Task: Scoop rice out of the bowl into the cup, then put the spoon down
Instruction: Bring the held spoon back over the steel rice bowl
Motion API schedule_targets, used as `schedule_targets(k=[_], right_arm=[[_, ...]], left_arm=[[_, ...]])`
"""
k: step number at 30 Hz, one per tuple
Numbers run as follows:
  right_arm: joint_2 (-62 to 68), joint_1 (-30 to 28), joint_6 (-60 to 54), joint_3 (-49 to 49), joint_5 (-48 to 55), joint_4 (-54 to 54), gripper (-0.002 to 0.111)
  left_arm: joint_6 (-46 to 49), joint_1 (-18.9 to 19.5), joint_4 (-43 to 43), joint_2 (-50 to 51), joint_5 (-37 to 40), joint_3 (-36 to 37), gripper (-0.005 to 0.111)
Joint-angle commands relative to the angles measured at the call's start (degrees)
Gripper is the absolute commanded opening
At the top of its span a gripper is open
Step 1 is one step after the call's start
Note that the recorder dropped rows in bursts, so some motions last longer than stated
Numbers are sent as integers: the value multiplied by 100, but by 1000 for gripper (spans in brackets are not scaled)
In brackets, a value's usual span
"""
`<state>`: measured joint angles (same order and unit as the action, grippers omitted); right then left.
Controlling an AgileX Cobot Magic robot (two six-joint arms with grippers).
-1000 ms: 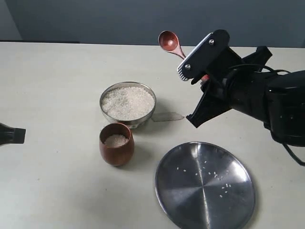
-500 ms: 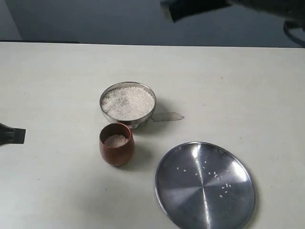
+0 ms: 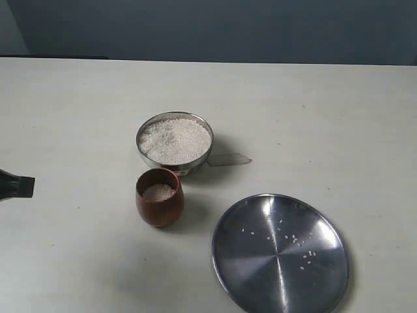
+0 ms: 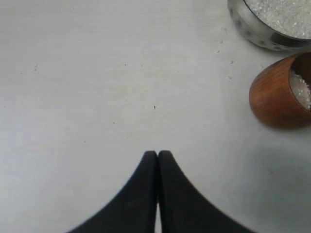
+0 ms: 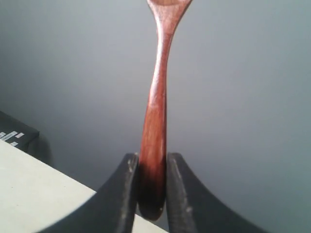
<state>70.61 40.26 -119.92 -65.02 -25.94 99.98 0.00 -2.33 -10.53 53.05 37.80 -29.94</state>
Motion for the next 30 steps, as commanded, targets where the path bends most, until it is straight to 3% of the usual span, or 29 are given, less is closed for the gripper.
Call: schedule_targets(k=[1,23,30], right_arm=[[28,-31,-138,19,318,-4,-1],[106,-18,-82,594,76,-132,-1],[96,-18,1851,1074,226,-1879,-1]], left_arm=[[0,-11,32,-52,-44,25,0],[0,-11,32,-52,-44,25,0],[0,-11,32,-52,-44,25,0]])
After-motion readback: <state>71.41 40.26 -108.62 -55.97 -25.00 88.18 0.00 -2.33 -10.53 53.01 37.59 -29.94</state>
